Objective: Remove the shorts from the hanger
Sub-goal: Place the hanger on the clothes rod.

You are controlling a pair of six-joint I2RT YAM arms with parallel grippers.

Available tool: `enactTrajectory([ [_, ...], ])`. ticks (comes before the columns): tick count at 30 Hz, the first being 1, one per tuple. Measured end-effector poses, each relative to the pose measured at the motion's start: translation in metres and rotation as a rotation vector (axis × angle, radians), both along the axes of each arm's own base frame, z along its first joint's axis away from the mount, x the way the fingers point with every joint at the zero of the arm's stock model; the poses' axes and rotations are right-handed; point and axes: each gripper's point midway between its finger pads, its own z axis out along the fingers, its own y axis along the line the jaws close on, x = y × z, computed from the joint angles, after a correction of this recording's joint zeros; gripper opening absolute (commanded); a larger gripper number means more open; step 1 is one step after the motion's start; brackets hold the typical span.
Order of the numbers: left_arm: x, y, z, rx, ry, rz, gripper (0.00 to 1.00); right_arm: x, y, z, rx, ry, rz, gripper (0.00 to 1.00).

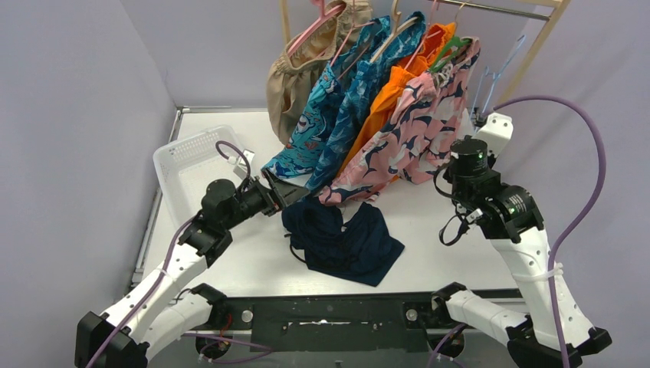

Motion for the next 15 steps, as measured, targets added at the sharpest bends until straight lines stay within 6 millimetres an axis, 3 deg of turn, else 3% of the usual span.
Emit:
enactTrajectory([
  [7,0.004,0.003,0.01,0.004,-0.015,0.011,0.81,0.013,-0.003,0.008,-0.056,0.013,0.0,0.0],
  [15,0.007,0.007,0.006,0.016,0.007,0.028,0.81,0.014,-0.006,0.011,-0.094,0.014,0.014,0.0],
])
